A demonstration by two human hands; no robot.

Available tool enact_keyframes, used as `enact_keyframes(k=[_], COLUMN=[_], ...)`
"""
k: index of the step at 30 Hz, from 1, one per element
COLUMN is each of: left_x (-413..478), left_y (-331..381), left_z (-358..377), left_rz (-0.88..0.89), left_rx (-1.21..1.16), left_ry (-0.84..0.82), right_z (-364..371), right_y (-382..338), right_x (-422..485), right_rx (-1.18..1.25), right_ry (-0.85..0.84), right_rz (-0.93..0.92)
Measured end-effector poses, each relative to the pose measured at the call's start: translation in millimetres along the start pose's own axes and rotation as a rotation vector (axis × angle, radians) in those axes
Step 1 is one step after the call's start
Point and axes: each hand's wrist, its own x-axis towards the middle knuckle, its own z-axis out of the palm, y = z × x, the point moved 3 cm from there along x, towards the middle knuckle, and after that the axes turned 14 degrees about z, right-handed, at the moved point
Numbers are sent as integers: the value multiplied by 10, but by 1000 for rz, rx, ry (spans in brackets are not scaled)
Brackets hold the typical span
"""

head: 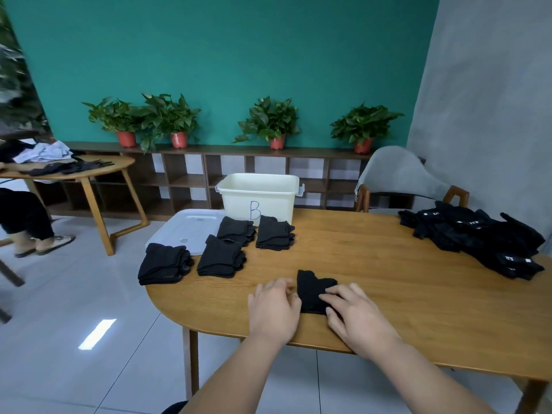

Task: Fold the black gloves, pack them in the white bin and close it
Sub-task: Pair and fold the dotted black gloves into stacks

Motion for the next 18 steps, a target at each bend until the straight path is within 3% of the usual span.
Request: enact_keyframes(k=[9, 14, 18], left_x=[2, -43, -20], left_y=[-429, -717, -756], left_z=[-370, -458, -559], left_rz=[-142, -166, -147], left_rx=[80, -126, -159], left_ry=[-62, -44, 15], right_z=[236, 264, 272], right_y=[-842, -962, -919], right_x=[152, 176, 180], right_rx=[98, 20, 48], right_ry=[-94, -27, -21], right_rz=[-84, -80, -19])
